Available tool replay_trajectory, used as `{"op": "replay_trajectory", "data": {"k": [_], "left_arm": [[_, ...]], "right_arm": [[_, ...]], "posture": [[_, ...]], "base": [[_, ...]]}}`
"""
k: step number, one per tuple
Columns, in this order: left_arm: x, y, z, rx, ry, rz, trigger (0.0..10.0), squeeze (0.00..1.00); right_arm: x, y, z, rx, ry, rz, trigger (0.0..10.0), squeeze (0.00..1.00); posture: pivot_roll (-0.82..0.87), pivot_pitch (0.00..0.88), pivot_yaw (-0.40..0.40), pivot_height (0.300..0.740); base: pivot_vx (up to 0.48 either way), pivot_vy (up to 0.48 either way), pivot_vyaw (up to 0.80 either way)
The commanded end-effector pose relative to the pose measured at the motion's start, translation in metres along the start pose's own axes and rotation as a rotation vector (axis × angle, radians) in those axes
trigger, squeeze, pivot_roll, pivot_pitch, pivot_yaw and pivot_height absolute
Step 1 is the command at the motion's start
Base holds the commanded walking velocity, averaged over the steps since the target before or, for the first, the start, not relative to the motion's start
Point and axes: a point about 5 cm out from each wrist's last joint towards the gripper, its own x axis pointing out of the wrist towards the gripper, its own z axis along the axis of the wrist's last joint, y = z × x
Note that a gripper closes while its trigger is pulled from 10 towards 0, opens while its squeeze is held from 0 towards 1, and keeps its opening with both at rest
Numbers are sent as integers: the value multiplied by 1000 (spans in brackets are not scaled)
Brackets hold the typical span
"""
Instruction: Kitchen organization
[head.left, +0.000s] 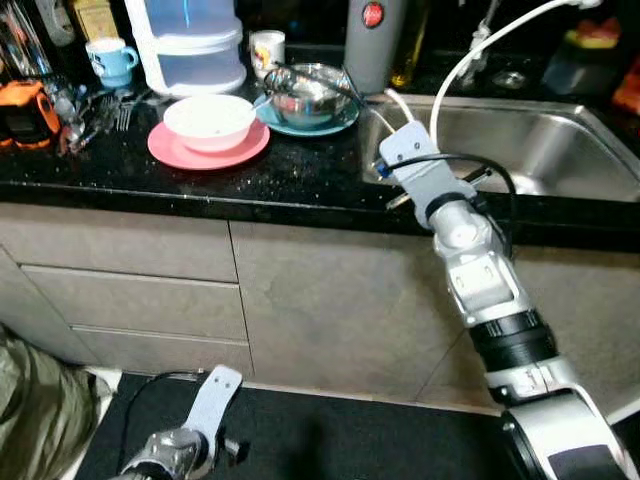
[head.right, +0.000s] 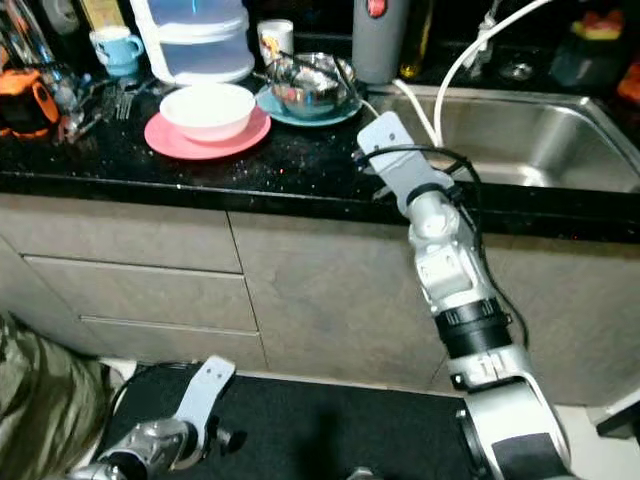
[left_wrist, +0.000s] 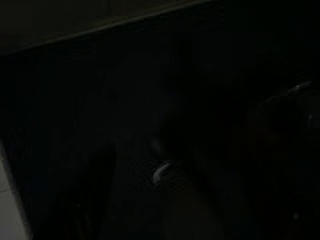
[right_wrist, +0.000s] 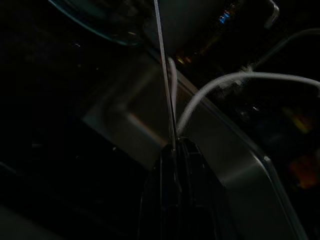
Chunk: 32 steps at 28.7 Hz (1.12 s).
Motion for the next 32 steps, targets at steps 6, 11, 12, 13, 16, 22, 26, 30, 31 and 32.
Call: {"op": "replay_trajectory", "data": {"k": [6,11,12,13,16,22,26,30,31,32], "left_arm": [[-1,0,-7,9,14,-4,10000,0],[-1,1,-7,-4,9,5,10000,0],[-1,1,-7,-4,9,5,10000,0],[-1,1,-8,-10,12,15,10000,0],[-1,2,-8,-11,11,18,10000,0],[-1,2,-7,2,3,14,10000,0],[-1,2,-7,9,4,7,10000,0],[-1,2,-7,9,6,10,10000,0],[-1,2,-7,9,6,10,10000,0],[-1,2,-7,9,6,10,10000,0]], "right_arm": [[-1,5,1,-5,-8,15,10000,0],[-2,5,0,-6,-6,16,10000,0],[-2,5,0,-6,-6,16,10000,0],[-2,5,0,-7,-5,15,10000,0],[-2,5,0,-7,-5,15,10000,0],[-3,5,-1,-7,-2,15,10000,0],[-2,5,-1,-7,-2,14,10000,0],[-2,6,-1,-9,-3,14,10000,0],[-2,6,-1,-10,-3,15,10000,0],[-2,6,-1,-10,-3,15,10000,0]], "posture": [[-32,76,14,740],[-32,76,14,740],[-32,76,14,740],[-32,77,15,740],[-32,77,15,740],[-30,76,17,740],[-29,75,18,740],[-29,75,18,740],[-27,76,16,740],[-27,76,16,740]], "base": [[0,0,0],[384,0,0],[0,0,0],[0,0,0],[0,0,0],[0,0,0],[0,-88,0],[0,-382,0],[0,-398,0],[0,-398,0]]}}
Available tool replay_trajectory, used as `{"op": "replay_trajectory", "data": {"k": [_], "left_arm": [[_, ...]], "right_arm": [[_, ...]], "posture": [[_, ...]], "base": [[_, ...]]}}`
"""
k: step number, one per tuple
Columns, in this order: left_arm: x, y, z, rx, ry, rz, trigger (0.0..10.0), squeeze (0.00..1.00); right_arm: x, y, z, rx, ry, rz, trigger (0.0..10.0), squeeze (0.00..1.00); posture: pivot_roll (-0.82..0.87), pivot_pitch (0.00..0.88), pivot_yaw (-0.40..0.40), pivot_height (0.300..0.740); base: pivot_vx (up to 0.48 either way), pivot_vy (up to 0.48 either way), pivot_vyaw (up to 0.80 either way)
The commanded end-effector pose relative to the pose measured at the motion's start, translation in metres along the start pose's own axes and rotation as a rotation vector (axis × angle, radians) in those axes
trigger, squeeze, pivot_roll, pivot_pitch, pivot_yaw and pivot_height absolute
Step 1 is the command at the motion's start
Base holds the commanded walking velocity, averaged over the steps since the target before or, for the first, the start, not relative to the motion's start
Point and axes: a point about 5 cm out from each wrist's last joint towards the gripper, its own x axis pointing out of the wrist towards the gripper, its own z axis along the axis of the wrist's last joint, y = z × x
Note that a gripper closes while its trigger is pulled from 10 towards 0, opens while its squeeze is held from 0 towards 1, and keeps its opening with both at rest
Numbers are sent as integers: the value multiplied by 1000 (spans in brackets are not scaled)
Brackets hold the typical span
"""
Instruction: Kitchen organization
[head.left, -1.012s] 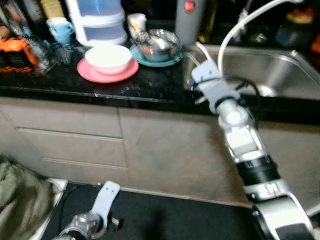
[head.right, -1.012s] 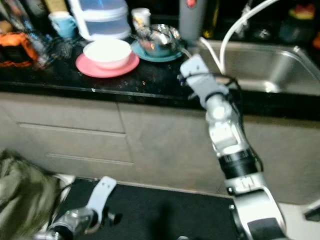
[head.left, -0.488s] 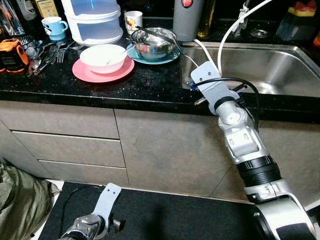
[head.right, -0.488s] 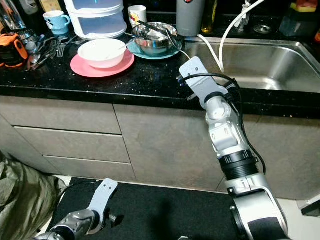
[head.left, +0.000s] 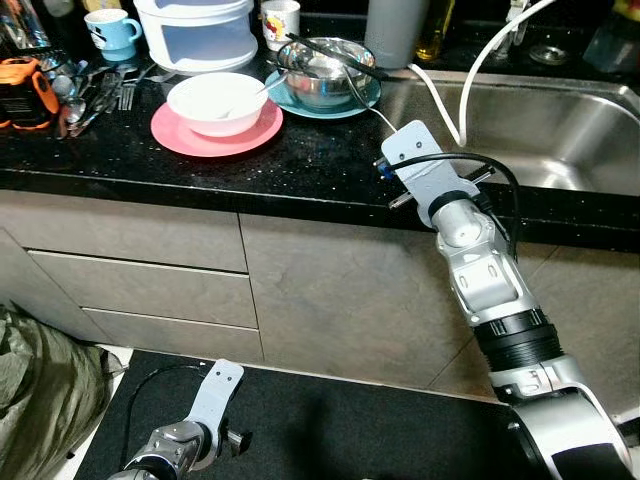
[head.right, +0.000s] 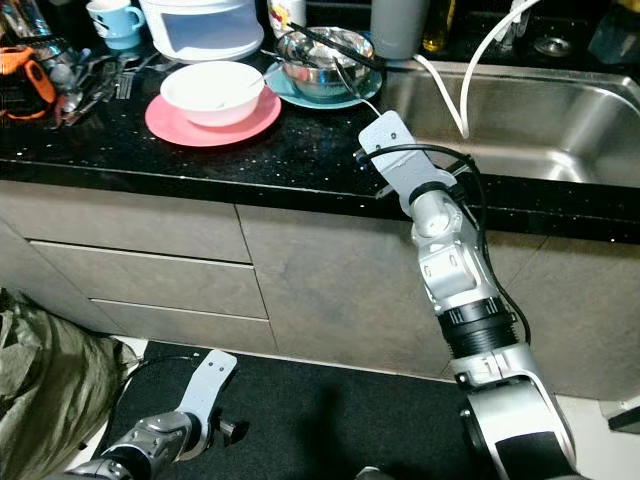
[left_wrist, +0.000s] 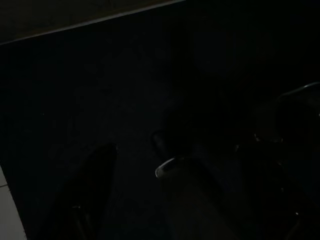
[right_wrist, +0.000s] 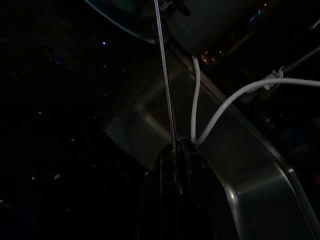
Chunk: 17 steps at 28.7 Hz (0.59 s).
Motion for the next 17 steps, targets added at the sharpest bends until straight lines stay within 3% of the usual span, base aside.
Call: {"op": "replay_trajectory", "data": {"k": [1,12,17], "left_arm": [[-1,-1,-8,-3,27,-3,10000,0],[0,-1,-8,-8,25,-3,10000,0],[0,0,-8,-33,16,16,10000,0]], "right_arm": [[-1,1,2,-11,-9,-1,10000,0],[0,0,2,-18,-9,-9,10000,0],[0,0,3,-14,-13,-12,10000,0]], "posture": [[-27,76,16,740],[-28,75,13,740],[-27,73,12,740]], "base": [[0,-394,0],[0,-379,0],[0,-53,0]]}}
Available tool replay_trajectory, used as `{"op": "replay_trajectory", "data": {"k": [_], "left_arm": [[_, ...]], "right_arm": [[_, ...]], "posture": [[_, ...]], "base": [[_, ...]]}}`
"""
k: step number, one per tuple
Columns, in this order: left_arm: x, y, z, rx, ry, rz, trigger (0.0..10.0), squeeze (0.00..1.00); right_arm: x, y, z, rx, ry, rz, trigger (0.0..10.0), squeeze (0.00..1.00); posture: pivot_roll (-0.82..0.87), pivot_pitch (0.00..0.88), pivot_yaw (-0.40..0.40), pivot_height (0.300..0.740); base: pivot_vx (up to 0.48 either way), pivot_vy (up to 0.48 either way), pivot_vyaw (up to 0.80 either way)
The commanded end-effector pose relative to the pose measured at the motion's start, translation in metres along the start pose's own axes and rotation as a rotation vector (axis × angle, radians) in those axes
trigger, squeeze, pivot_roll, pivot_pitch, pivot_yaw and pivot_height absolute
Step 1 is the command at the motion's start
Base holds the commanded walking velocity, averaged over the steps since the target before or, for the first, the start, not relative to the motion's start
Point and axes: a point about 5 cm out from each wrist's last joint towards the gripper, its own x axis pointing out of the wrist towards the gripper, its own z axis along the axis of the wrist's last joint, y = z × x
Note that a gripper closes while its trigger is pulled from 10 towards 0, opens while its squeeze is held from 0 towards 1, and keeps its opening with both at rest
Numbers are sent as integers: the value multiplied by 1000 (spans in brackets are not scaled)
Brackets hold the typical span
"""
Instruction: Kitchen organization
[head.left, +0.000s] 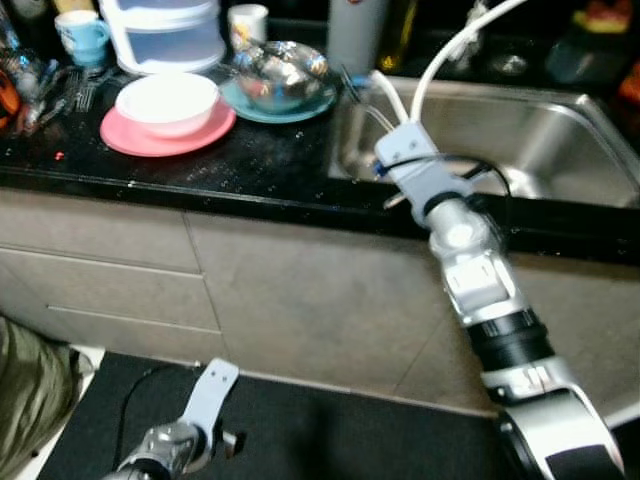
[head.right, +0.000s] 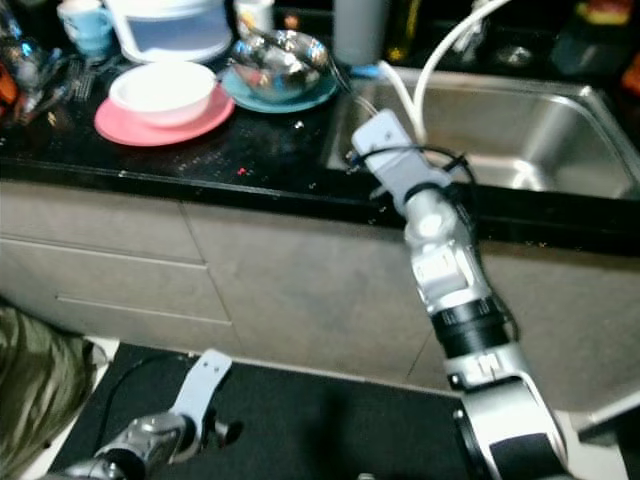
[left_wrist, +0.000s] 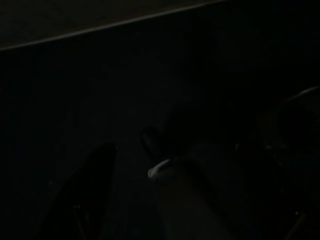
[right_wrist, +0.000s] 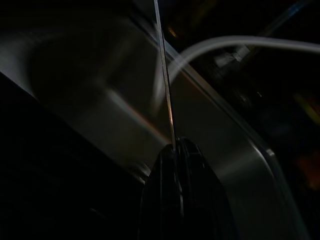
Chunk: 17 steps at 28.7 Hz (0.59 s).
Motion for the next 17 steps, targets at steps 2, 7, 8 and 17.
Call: {"op": "replay_trajectory", "data": {"k": [2,7,8,17], "left_arm": [[-1,3,-5,-12,16,15,10000,0],[-1,3,-5,-5,12,17,10000,0],[-1,3,-5,-1,12,14,10000,0],[-2,3,-4,15,10,-2,10000,0]], "right_arm": [[0,-2,5,16,-20,-10,10000,0],[0,-3,5,18,-21,-14,10000,0],[0,-3,5,18,-21,-15,10000,0],[1,-4,5,18,-20,-20,10000,0]], "posture": [[-27,72,11,740],[-27,72,12,740],[-27,72,12,740],[-27,69,15,740]], "base": [[0,0,0],[0,0,0],[0,0,0],[256,0,0]]}}
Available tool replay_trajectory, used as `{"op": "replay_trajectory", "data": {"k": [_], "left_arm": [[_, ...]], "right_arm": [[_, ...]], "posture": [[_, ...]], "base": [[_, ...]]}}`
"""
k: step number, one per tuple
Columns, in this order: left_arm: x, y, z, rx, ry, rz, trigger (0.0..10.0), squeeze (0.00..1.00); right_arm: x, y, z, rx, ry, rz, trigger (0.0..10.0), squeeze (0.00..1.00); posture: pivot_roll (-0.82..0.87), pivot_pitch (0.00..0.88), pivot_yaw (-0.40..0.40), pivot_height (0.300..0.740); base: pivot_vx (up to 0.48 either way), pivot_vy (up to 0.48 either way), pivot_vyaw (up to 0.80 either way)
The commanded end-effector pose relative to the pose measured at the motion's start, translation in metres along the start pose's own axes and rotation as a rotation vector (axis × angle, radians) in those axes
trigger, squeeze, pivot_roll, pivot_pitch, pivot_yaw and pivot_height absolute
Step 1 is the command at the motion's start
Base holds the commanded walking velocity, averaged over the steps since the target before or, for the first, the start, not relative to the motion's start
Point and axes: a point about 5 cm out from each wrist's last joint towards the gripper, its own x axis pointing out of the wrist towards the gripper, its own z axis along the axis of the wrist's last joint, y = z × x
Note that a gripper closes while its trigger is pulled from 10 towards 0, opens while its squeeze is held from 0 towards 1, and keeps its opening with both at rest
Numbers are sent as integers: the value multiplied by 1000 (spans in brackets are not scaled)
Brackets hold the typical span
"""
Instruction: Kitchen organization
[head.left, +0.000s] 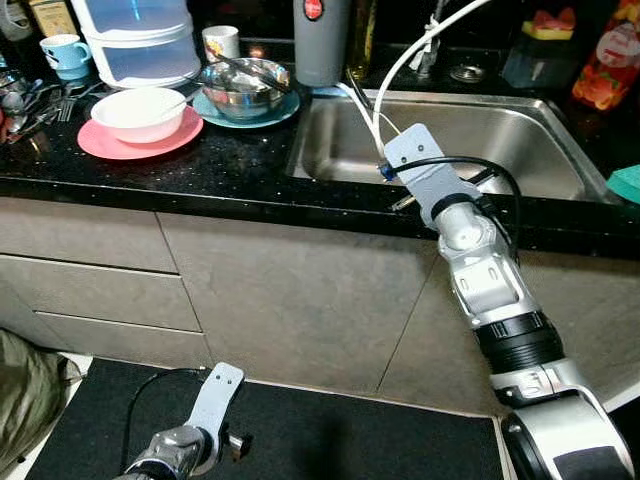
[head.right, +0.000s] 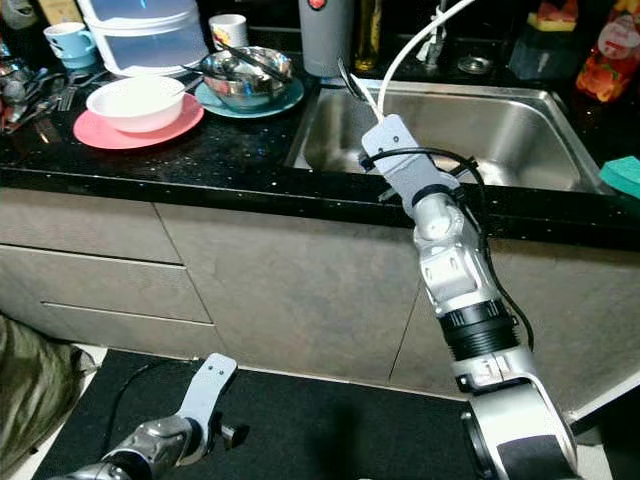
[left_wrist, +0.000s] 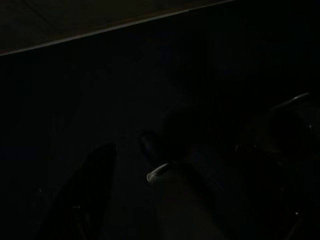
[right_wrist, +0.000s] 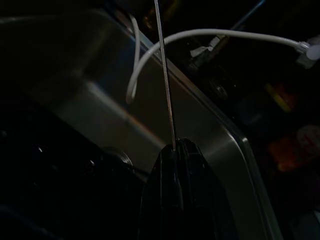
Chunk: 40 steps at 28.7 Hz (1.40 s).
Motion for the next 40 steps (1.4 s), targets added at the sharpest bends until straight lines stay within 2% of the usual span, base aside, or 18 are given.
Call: {"op": "replay_trajectory", "data": {"k": [1,12,15,22,36,39,40], "left_arm": [[-2,3,-5,14,16,0,10000,0],[-2,3,-6,19,18,-4,10000,0],[-2,3,-6,23,21,-6,10000,0],[-2,4,-7,18,26,-2,10000,0],[-2,-1,-8,9,33,-67,10000,0],[-1,-5,-9,21,52,-115,10000,0],[-1,-6,-9,18,61,-129,10000,0]], "right_arm": [[0,1,5,7,-22,-2,10000,0],[1,-2,10,41,-47,-22,10000,0],[1,-4,13,70,-60,-26,10000,0],[1,-4,14,60,-66,-33,10000,0],[1,-6,17,73,-90,-29,10000,0],[3,-3,13,35,-51,-2,10000,0],[4,-4,7,-5,-8,17,10000,0]], "posture": [[-27,70,16,740],[-22,55,9,740],[-22,54,9,740],[-18,57,12,740],[-20,71,7,740],[-21,77,5,740],[-20,80,3,740]], "base": [[375,0,0],[392,0,0],[396,0,-800],[373,0,-800],[0,0,0],[0,0,0],[0,0,0]]}}
